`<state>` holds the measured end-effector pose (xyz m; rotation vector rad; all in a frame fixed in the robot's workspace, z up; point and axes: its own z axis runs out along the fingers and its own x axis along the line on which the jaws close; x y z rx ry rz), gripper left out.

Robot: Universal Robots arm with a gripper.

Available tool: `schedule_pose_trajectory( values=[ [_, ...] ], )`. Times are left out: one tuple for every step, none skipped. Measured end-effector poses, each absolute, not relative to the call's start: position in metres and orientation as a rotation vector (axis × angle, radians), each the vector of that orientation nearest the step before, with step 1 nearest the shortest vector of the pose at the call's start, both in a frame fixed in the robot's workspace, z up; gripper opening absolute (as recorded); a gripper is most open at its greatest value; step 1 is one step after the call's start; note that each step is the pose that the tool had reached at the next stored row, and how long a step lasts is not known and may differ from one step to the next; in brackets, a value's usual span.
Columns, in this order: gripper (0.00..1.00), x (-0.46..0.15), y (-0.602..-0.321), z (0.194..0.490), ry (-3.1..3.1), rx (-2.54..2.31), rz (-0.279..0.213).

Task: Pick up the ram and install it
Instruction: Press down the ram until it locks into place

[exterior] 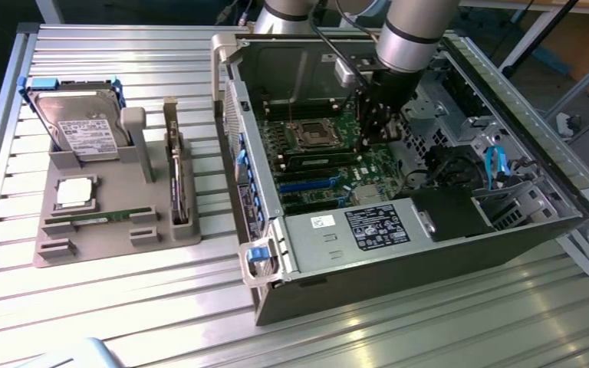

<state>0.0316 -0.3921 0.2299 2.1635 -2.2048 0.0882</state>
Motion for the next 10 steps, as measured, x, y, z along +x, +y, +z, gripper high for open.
schedule_pose_trajectory(
  values=[
    [0.11, 0.032, -0.392, 0.229, -2.205, 2.164, 0.088],
    [0.11, 0.032, -0.392, 0.228, -2.205, 2.163, 0.088],
    [0.11, 0.032, -0.392, 0.229, -2.205, 2.164, 0.088],
    [0.11, 0.032, -0.392, 0.231, -2.206, 2.164, 0.088],
    [0.11, 0.032, -0.392, 0.238, -2.203, 2.162, 0.093],
    [0.11, 0.031, -0.392, 0.244, -2.202, 2.16, 0.097],
    [0.11, 0.03, -0.392, 0.244, -2.202, 2.16, 0.098],
    [0.11, 0.026, -0.392, 0.244, -2.202, 2.16, 0.098],
    [0.11, 0.021, -0.392, 0.244, -2.201, 2.16, 0.098],
    [0.11, 0.016, -0.392, 0.244, -2.202, 2.16, 0.099]
  ],
)
